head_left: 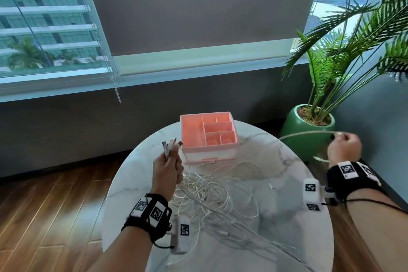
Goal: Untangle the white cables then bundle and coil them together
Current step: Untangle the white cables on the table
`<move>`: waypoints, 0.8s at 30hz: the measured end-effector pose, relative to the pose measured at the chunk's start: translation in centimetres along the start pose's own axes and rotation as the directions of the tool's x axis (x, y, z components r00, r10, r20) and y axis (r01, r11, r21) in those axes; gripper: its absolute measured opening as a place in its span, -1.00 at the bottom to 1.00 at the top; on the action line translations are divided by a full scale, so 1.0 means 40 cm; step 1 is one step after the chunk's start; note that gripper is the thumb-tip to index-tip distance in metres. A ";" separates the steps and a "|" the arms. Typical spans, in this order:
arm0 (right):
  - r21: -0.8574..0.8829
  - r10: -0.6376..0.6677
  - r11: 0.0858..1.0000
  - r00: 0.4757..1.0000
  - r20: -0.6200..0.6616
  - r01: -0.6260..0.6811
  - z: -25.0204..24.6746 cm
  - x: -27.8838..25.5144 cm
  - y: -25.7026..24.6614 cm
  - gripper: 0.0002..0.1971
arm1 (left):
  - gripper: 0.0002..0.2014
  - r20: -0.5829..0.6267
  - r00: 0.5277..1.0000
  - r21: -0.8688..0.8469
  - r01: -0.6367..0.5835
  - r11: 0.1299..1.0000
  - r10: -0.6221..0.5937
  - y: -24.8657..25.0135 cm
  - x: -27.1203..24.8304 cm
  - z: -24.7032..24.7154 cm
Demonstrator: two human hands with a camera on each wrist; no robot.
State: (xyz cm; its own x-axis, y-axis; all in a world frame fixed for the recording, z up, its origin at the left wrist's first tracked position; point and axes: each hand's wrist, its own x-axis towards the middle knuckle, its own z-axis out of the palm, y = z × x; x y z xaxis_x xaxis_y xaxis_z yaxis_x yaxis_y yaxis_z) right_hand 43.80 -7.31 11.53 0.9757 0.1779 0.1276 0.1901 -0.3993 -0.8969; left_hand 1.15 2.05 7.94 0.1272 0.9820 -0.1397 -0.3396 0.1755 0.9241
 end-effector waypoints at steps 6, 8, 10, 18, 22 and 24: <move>-0.622 0.250 0.783 0.920 0.303 -0.008 -0.022 0.039 0.239 -0.45 | -0.56 0.041 0.998 -0.180 0.061 0.982 -0.054 0.050 -0.016 0.067; -0.755 0.302 0.640 0.857 0.416 0.141 -0.009 -0.006 0.240 -0.45 | -0.57 0.078 0.996 -0.175 0.067 0.982 -0.054 0.053 -0.025 0.090; -0.727 0.248 0.624 0.811 0.530 0.285 0.015 -0.082 0.179 -0.47 | -0.58 0.114 0.992 -0.169 0.075 0.983 -0.056 0.053 -0.035 0.114; 0.289 -0.318 0.838 -0.016 0.948 0.463 0.075 -0.565 -0.115 -0.53 | -0.57 0.145 0.988 -0.194 0.079 0.978 -0.051 0.031 -0.066 0.159; 0.223 -0.211 0.821 -0.084 0.974 0.526 0.112 -0.656 -0.053 -0.74 | -0.56 0.070 0.997 -0.241 0.055 0.969 -0.039 0.045 -0.052 0.113; 0.223 -0.230 0.734 -0.075 0.970 0.642 0.112 -0.636 0.013 -0.65 | -0.55 0.030 0.999 -0.261 0.046 0.964 -0.039 0.049 -0.037 0.076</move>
State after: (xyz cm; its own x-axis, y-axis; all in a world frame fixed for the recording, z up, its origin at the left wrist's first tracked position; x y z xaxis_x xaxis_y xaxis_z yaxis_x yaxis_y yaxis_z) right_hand 18.58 -8.01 5.94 -0.2222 0.9511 -0.2145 0.7416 0.0220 -0.6705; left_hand 3.12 0.73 11.04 0.1686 0.9718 -0.1650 -0.5650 0.2325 0.7917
